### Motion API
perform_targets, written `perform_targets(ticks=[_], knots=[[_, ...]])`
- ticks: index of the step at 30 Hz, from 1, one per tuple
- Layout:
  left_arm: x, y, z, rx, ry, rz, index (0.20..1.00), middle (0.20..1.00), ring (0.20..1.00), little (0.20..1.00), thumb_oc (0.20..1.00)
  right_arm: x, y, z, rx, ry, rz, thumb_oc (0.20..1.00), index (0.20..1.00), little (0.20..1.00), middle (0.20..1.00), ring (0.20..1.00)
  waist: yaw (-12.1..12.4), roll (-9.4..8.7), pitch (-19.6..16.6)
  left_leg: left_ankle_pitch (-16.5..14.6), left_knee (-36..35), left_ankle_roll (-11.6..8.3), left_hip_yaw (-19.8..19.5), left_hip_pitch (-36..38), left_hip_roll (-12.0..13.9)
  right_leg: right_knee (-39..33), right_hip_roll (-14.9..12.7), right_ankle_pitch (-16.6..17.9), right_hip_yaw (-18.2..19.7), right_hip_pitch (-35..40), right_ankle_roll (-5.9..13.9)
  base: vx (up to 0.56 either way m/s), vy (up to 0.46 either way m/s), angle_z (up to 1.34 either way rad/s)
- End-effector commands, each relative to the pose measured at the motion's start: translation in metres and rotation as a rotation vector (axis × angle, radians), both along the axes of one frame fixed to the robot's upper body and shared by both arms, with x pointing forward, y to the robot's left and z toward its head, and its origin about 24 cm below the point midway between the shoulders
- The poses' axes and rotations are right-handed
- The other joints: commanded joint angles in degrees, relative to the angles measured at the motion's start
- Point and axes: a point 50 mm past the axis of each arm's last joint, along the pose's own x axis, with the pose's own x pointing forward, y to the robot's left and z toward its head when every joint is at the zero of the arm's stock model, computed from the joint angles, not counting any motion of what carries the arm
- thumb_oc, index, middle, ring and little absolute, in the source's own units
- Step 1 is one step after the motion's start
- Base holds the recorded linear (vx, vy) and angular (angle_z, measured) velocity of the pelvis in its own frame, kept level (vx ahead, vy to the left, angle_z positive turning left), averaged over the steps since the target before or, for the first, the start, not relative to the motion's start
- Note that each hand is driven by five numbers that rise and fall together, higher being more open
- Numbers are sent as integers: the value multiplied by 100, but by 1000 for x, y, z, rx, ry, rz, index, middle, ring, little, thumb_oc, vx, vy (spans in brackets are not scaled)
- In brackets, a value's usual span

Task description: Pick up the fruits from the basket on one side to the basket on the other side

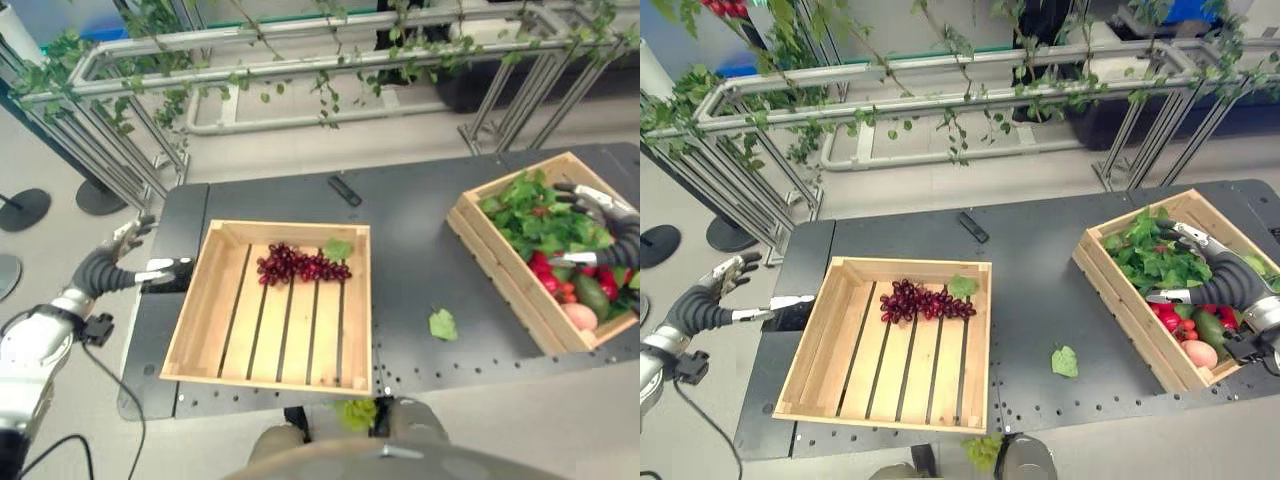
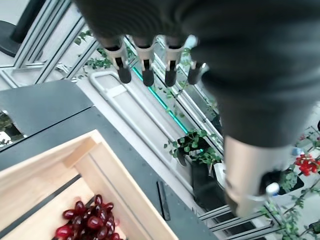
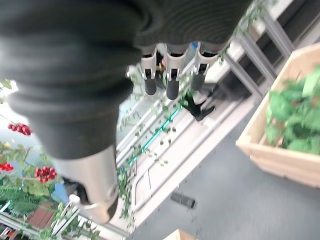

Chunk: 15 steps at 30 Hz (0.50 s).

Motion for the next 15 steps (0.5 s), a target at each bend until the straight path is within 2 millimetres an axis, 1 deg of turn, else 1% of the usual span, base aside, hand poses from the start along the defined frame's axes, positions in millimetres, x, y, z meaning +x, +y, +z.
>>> perform_targets(ticks=[1,2,4,5,6,9,10,12,13,15], knots=[[18,2,48,93,-219,14,1000,1000,1000,1000,1000,16,20,29,13,-184,77,1000,1000,1000,1000,1000,-37,-245,379,-227,251,4,89,-60,-286,-485,20,486,169,339,780,-59,10,1],[20,1,48,93,-221,12,1000,1000,1000,1000,1000,16,20,29,13,-186,75,1000,1000,1000,1000,1000,-30,-244,371,-230,266,6,88,-91,-285,-474,17,484,168,311,779,-97,18,1],[31,5,59,123,-266,51,1000,1000,1000,1000,1000,21,31,35,11,-222,115,1000,1000,1000,1000,1000,-70,-247,577,-191,318,-8,100,-325,-265,-443,13,532,178,94,787,-89,33,0],[34,6,63,135,-279,60,1000,1000,1000,1000,1000,23,33,38,7,-234,122,1000,1000,1000,1000,1000,-72,-249,620,-184,337,-12,111,-403,-257,-433,7,542,182,30,793,-56,31,-3],[35,5,64,136,-280,60,1000,1000,1000,1000,1000,23,32,38,7,-235,121,1000,1000,1000,1000,1000,-68,-252,622,-189,348,-11,112,-414,-257,-420,3,536,184,16,793,0,0,0],[46,8,70,205,-292,99,1000,1000,1000,1000,1000,29,43,45,-7,-280,154,1000,1000,1000,1000,1000,-134,-300,881,-175,398,-16,152,-643,-228,-336,3,591,249,-262,817,-59,35,-5],[49,8,70,208,-288,104,1000,1000,1000,1000,1000,30,44,45,0,-288,156,1000,1000,1000,1000,1000,-144,-319,928,-136,398,-16,164,-715,-215,-358,8,638,265,-326,809,-38,15,-10],[52,7,70,226,-277,99,1000,1000,1000,1000,1000,31,47,47,-4,-301,163,1000,1000,1000,1000,1000,-154,-344,989,-146,404,-21,187,-742,-211,-316,11,627,281,-384,818,-25,23,-7],[56,7,71,261,-267,104,1000,1000,1000,1000,1000,31,53,51,-2,-329,189,1000,1000,1000,1000,1000,-190,-382,1132,-131,419,-14,217,-838,-196,-287,10,651,294,-509,810,-52,33,-2],[62,5,72,289,-259,98,1000,1000,1000,1000,1000,30,55,56,-6,-362,195,1000,1000,1000,1000,1000,-210,-411,1245,-130,459,-14,228,-936,-190,-250,2,660,309,-619,809,-42,17,-3]])
